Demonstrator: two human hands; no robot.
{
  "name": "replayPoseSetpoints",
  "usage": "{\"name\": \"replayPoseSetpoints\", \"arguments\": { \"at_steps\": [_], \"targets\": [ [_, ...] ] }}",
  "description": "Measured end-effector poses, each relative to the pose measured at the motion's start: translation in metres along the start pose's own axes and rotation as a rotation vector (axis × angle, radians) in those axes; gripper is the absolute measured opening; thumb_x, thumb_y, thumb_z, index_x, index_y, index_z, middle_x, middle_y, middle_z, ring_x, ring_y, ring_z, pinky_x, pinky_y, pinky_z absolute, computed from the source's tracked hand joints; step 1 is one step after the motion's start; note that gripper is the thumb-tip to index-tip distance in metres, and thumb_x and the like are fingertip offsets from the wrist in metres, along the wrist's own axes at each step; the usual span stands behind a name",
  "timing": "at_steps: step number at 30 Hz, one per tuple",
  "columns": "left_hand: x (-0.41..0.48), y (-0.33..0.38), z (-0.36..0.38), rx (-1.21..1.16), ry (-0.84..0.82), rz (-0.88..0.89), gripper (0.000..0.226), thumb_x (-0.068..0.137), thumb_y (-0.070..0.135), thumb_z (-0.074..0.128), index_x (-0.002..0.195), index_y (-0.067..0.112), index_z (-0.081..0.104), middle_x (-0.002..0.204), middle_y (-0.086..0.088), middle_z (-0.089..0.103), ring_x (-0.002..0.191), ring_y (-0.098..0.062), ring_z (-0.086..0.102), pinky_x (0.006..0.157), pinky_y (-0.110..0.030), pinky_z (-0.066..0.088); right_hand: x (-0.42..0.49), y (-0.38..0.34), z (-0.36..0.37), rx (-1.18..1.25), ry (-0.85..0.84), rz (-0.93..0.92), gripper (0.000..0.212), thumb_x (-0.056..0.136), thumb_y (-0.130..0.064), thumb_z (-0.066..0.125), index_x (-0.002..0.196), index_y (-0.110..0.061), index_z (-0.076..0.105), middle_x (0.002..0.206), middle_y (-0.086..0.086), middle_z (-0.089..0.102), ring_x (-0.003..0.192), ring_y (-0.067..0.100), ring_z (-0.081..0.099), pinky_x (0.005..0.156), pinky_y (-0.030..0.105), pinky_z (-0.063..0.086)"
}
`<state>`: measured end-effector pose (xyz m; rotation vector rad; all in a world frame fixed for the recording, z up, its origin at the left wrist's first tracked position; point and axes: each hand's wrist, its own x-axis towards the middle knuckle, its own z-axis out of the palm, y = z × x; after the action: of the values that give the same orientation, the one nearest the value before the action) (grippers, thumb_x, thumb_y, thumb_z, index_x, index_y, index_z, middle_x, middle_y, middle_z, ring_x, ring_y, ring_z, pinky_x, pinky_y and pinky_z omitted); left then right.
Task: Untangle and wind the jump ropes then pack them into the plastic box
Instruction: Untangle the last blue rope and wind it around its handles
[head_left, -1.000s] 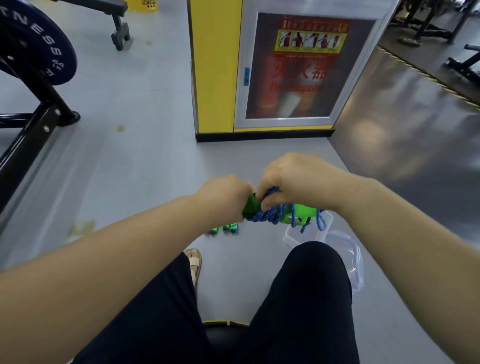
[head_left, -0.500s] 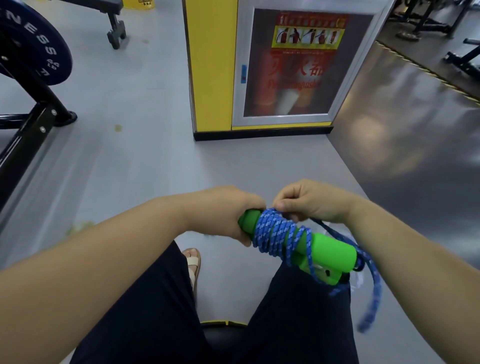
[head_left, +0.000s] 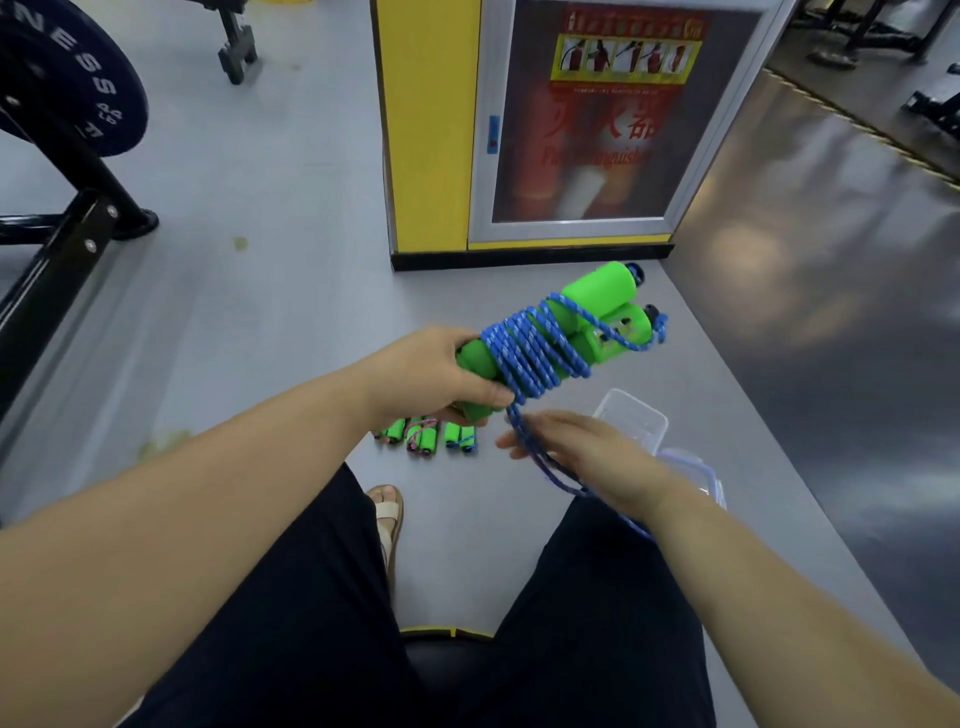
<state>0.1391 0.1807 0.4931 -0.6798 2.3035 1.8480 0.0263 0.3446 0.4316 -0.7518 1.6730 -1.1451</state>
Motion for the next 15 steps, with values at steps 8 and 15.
{"name": "replayPoseSetpoints", "arguments": {
  "at_steps": [8,15],
  "targets": [
    [0.007,-0.006,-0.001,-0.033,0.117,-0.098,0.020,0.079,0.013,0.074,0.095,0.014,0.061,0.098,-0.018,0.068,0.072,-0.024,0.067,0.071,-0.036,0.060,0.011,-0.013,0.019,-0.333,0.177,-0.069,0.029,0.099,-0.026,0.041,0.099,-0.005,0.061,0.060,-0.006,0.039,0.051,0.009,0.036,0.049,0.019,0.031],
    [0.013,-0.016,0.000,0.497,0.295,-0.090,0.040,0.075,0.023,0.076,0.105,0.012,0.051,0.081,-0.002,0.055,0.074,-0.025,0.061,0.058,-0.033,0.052,-0.004,-0.021,0.018,-1.379,0.228,-0.355,0.031,0.100,-0.035,0.032,0.111,-0.016,0.054,0.102,0.004,0.063,0.096,0.028,0.059,0.068,0.033,0.039]
  ]
}}
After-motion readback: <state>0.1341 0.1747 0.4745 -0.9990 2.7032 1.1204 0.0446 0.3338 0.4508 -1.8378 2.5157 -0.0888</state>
